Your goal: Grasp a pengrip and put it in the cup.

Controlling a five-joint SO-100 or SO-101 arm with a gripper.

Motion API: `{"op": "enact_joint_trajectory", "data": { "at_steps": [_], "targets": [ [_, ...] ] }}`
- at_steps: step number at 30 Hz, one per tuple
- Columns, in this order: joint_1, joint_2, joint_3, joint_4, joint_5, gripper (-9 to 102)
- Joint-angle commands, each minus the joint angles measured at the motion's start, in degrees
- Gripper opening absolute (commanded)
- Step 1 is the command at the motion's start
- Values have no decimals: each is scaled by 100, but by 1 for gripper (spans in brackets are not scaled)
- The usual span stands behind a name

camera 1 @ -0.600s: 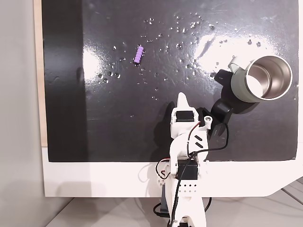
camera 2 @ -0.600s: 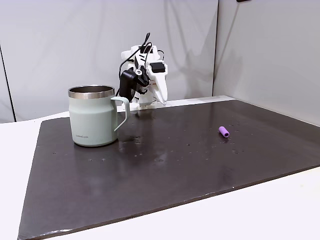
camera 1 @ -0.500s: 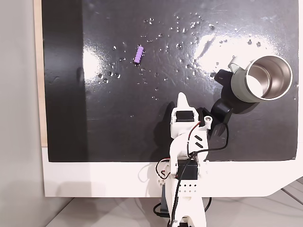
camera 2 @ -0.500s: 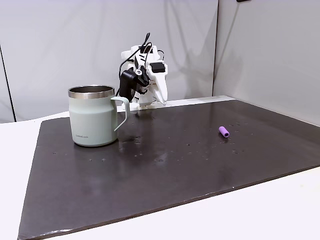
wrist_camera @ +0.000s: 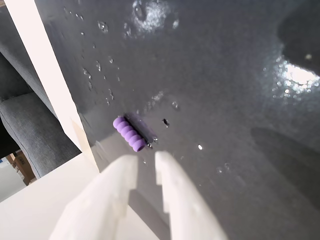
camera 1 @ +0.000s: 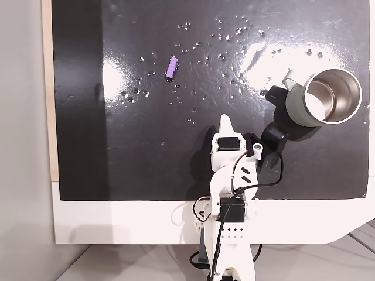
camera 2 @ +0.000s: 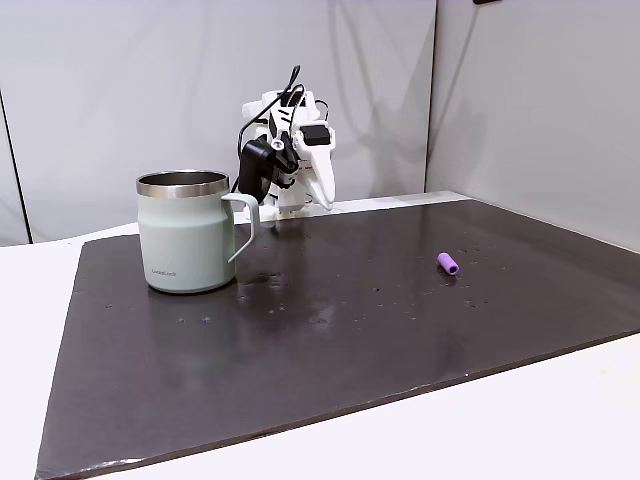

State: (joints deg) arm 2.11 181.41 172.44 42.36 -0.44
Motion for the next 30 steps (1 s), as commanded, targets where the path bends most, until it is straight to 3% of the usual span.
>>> {"op": "enact_joint_trajectory", "data": {
  "at_steps": [1,7,19,30],
  "targets": [
    [0,70,-308,-35,-114,0],
    [-404,-360,-1178,255,-527,0],
    [-782,-4535,-4878,659,-791,1],
    [-1081,-7576,-7901,1731,-1266,17]
  ]
}}
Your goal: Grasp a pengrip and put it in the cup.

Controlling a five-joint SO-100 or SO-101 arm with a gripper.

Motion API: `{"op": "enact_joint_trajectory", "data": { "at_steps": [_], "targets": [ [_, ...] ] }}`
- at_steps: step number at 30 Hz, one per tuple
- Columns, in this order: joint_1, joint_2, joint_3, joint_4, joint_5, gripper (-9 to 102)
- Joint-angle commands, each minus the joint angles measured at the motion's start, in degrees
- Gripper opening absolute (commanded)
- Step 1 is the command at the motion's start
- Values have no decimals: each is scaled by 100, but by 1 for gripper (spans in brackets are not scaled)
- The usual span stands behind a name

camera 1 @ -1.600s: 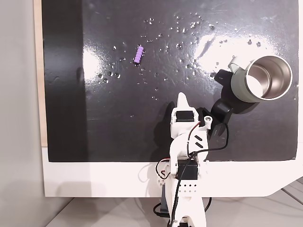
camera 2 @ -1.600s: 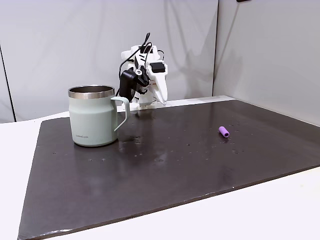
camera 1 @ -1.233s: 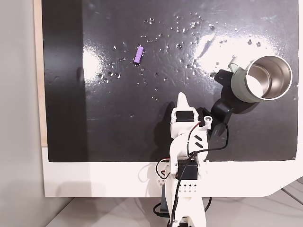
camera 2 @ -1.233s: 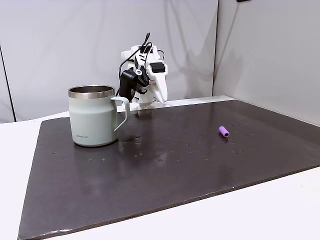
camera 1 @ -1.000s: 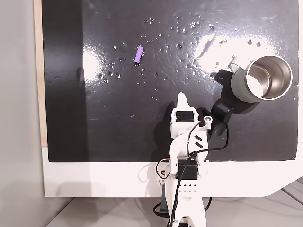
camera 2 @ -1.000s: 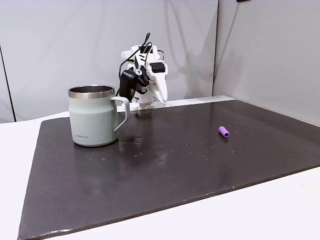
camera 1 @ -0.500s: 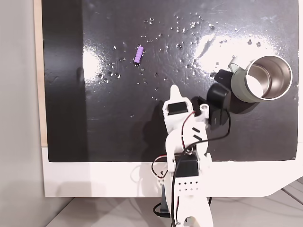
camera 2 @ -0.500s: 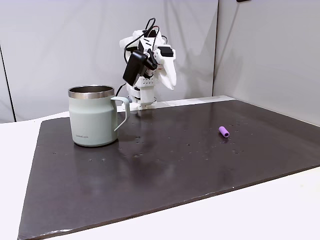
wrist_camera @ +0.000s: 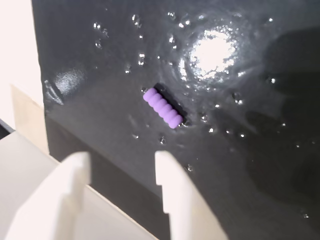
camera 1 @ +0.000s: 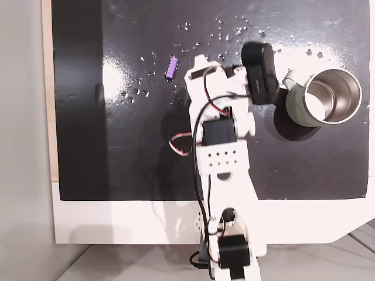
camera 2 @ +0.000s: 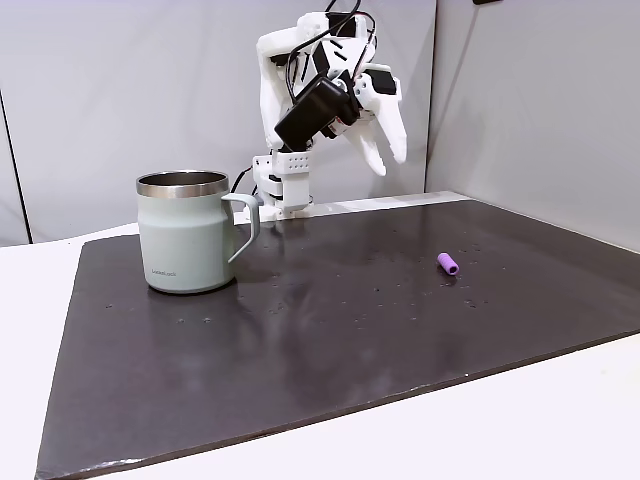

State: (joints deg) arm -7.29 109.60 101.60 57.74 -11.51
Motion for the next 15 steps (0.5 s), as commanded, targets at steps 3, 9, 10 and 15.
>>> {"op": "enact_joint_trajectory", "data": {
  "at_steps": [3,9,10,15],
  "targets": [
    [-308,-896,-1222,404,-308,19],
    [-501,-1942,-1969,773,-352,18],
    [-527,-2118,-2118,826,-343,18],
    [-624,-2865,-2777,1028,-334,18]
  ]
}}
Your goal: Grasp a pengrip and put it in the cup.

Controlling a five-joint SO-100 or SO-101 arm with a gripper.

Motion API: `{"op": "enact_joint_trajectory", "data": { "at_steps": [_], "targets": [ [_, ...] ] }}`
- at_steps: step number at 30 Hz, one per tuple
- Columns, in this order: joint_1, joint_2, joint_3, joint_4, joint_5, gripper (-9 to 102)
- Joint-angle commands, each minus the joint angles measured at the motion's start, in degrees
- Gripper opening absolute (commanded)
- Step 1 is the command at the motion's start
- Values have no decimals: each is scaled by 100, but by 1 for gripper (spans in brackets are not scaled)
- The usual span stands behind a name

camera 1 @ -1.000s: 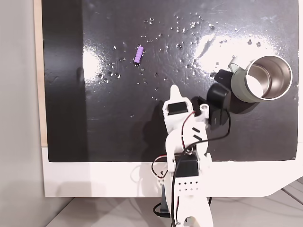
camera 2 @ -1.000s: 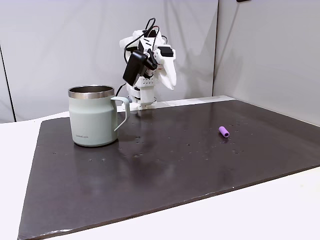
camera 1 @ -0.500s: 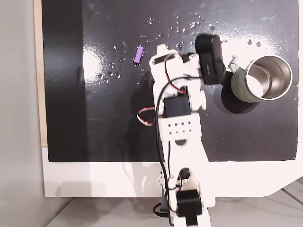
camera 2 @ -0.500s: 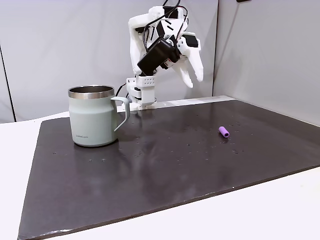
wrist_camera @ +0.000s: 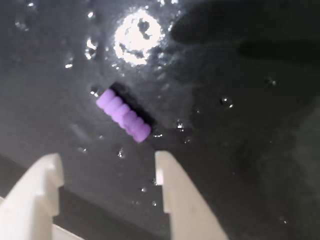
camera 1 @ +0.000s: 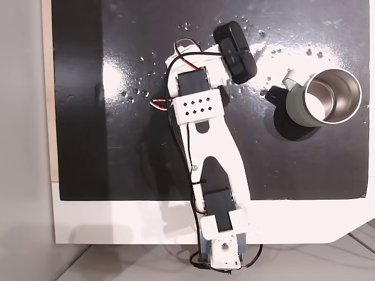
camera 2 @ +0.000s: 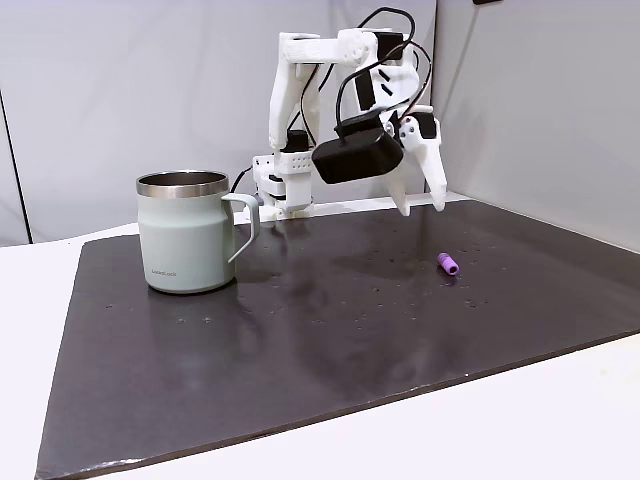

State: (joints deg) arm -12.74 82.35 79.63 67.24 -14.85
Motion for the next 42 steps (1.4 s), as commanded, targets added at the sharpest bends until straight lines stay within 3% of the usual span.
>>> {"op": "enact_joint_trajectory", "data": {
  "at_steps": [1,36,42],
  "targets": [
    [-97,-264,-677,97,0,18],
    [-501,-2944,-2971,589,0,19],
    [-554,-3313,-3445,879,-26,6]
  ]
}}
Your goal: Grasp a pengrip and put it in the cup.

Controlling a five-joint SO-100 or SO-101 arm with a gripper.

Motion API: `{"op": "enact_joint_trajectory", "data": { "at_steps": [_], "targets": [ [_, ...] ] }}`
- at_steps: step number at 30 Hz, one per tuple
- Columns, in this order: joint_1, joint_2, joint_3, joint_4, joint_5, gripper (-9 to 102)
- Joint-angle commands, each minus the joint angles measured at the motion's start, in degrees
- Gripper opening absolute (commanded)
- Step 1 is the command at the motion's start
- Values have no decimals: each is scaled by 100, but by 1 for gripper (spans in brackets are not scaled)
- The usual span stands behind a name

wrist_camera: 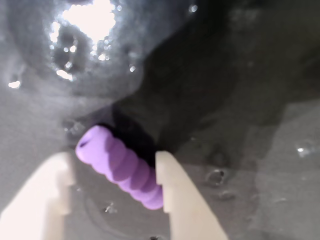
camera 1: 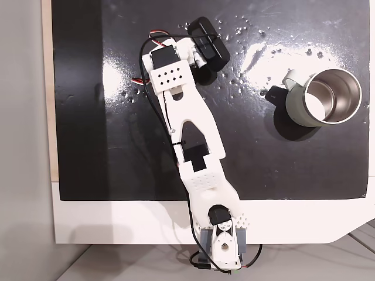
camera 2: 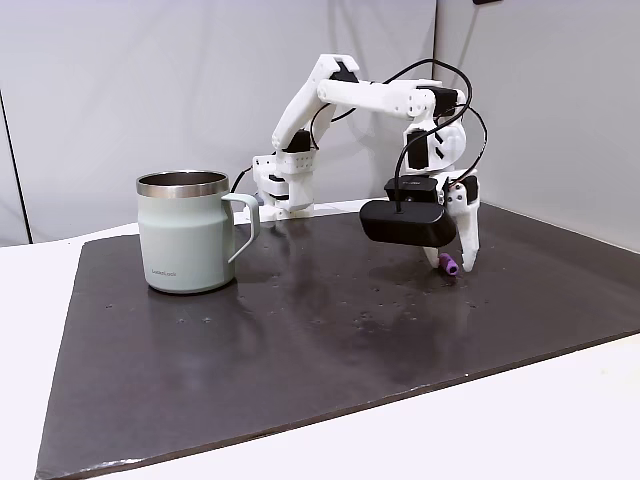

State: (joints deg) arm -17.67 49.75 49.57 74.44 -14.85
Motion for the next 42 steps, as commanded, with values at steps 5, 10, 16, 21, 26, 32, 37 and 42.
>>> {"op": "enact_joint_trajectory", "data": {
  "at_steps": [5,10,16,21,26,32,37,42],
  "targets": [
    [-53,-255,-694,352,-70,0],
    [-9,-255,-914,527,-44,0],
    [281,-255,-2426,1477,237,0],
    [686,-773,-5150,2909,334,0],
    [1362,475,-4386,2892,387,0],
    [2461,1670,-3937,2892,272,0],
    [3401,2689,-3296,2883,-114,0],
    [4245,2962,-3155,2874,-562,0]
  ]
}}
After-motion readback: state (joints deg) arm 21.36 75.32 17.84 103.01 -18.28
